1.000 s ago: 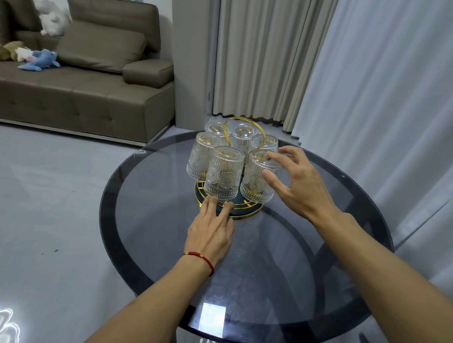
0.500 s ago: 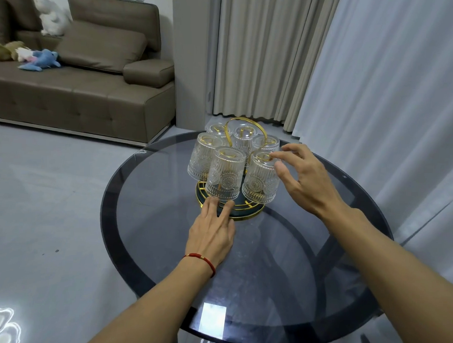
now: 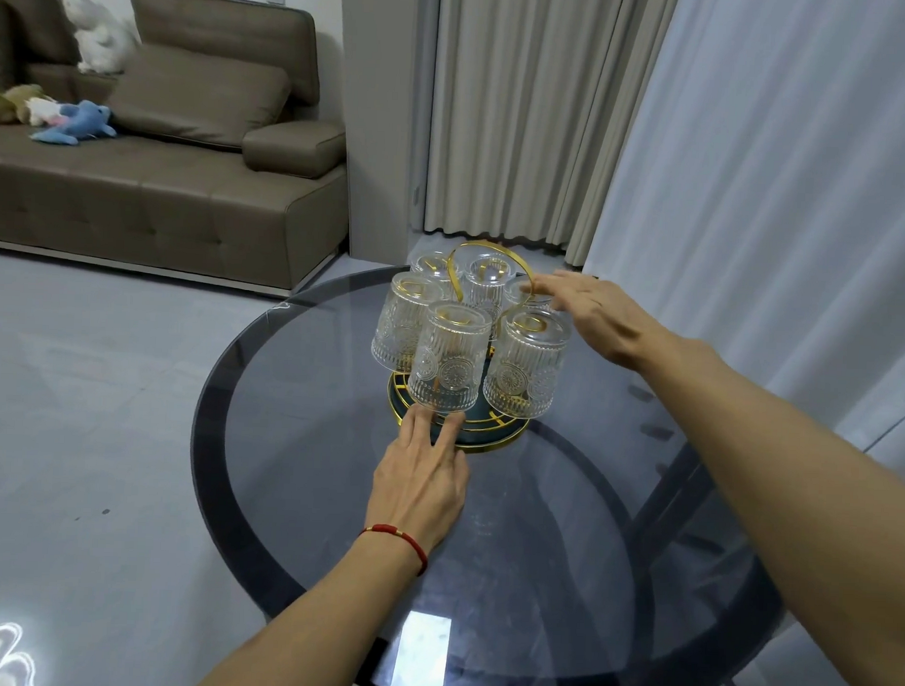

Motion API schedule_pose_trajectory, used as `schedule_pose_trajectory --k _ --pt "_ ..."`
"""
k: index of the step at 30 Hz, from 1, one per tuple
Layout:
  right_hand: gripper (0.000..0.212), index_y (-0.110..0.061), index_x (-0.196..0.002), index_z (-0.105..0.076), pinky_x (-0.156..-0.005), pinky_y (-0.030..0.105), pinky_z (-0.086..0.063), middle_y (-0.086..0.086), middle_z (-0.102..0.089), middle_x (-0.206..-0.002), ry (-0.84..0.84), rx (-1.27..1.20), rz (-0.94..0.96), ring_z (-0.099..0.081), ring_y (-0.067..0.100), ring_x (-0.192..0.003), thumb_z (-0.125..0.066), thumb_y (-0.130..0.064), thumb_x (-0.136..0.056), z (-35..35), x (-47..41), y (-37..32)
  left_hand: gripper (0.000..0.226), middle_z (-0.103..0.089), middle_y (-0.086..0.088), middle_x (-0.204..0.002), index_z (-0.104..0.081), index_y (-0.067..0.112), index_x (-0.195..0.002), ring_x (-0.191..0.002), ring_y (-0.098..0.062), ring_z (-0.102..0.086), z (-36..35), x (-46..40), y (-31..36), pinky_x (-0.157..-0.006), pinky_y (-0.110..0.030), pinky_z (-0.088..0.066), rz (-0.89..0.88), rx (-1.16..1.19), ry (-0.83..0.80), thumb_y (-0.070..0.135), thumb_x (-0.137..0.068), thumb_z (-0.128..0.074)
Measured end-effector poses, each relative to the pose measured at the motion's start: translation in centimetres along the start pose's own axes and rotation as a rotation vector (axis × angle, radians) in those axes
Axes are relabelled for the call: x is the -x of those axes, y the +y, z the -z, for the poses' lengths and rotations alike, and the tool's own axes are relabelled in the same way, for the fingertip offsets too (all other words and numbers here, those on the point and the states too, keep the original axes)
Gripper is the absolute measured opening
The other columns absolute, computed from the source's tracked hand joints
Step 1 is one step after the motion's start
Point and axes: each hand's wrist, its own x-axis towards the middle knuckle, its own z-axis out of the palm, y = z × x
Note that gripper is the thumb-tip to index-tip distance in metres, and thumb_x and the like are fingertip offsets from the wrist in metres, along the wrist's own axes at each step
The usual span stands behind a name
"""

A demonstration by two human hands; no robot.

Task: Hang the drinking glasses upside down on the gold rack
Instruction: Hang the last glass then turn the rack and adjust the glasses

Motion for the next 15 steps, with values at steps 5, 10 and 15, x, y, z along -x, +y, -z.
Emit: schedule_pose_trajectory --k 5,10,15 --pt "0.065 -0.020 -0.139 -0.063 -0.109 0.030 -0.036 0.004 -0.058 -0.149 0.027 0.021 -0.013 -0.051 0.016 -0.133 -0.017 -0.037 -0.097 1.2 0.3 0.7 0.043 -0.041 -0.010 -0.140 -0.043 0.022 -0.139 -0.123 -0.024 -0.045 0.1 0.0 0.1 -0.080 -0.035 -0.051 -0.005 -0.004 -0.007 0.029 -0.097 -0.046" --pt "0.066 -0.018 -0.141 -0.062 -0.106 0.028 -0.036 0.004 -0.058 -0.150 0.026 0.069 -0.028 -0.051 0.013 -0.131 -0.018 -0.036 -0.095 1.2 0.2 1.3 0.043 -0.042 -0.010 -0.139 -0.044 0.021 -0.139 -0.124 -0.024 -0.044 0.2 0.1 0.2 -0.082 -0.034 -0.052 -0.007 -0.013 -0.008 0.028 -0.097 -0.046" --pt "0.066 -0.026 -0.139 -0.062 -0.111 0.041 -0.039 0.004 -0.059 -0.149 0.020 0.136 -0.033 -0.052 0.022 -0.134 -0.019 -0.042 -0.092 1.6 0.3 1.3 0.042 -0.042 -0.010 -0.138 -0.044 0.020 -0.138 -0.122 -0.024 -0.045 0.2 -0.1 0.2 -0.083 -0.035 -0.053 -0.012 -0.011 -0.008 0.027 -0.097 -0.046"
